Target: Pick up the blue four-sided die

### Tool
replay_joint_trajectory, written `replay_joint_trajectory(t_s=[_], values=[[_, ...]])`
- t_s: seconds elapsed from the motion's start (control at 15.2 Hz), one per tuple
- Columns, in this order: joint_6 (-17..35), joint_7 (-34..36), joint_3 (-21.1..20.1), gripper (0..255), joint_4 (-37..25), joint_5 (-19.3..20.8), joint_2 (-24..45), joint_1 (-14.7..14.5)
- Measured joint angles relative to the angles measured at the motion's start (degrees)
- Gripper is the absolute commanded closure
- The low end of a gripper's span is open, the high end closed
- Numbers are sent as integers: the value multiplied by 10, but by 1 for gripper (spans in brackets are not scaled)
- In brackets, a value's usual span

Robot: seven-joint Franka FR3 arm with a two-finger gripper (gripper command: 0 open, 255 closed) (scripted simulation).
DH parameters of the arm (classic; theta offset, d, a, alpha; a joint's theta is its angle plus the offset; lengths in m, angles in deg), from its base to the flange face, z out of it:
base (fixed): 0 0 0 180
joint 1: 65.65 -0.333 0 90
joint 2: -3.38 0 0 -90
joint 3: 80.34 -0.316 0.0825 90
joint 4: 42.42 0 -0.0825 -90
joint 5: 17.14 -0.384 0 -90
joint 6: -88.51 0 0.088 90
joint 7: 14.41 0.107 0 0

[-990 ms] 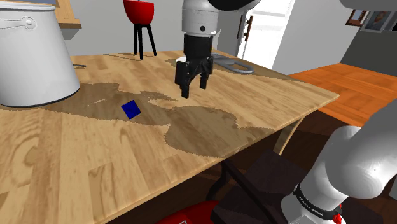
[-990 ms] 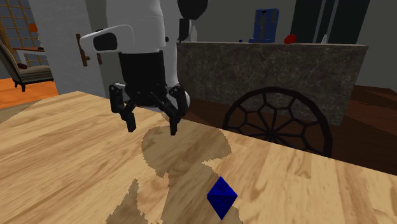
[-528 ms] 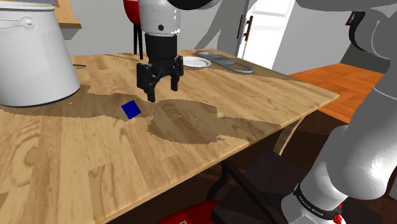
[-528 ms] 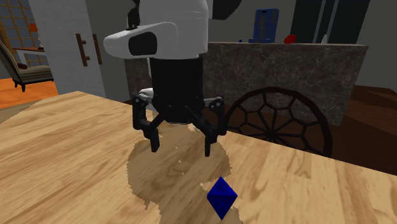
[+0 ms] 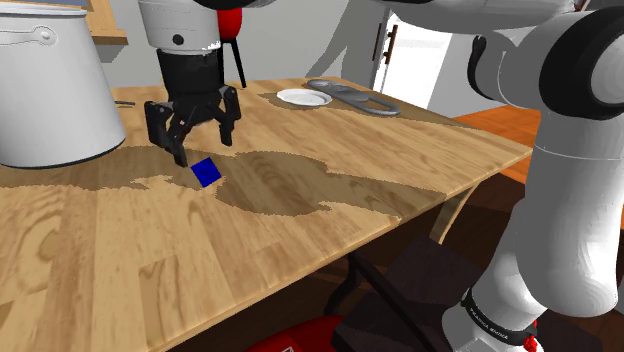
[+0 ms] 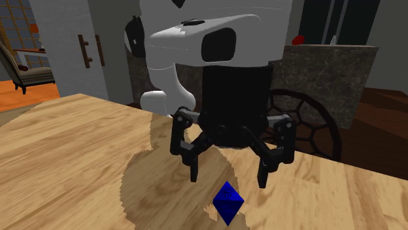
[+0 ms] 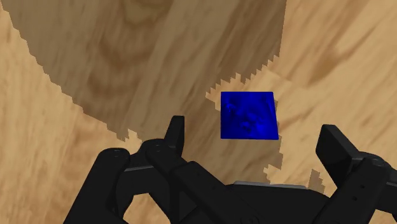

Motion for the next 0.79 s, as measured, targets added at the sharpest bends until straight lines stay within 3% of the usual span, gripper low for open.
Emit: replay_joint_trajectory(t_s=[0.46, 0.53, 0.79], values=[[53, 3, 1, 0, 55, 0, -2, 4], [56, 3, 1, 255, 59, -1, -3, 5], [59, 3, 1, 255, 63, -1, -5, 6]])
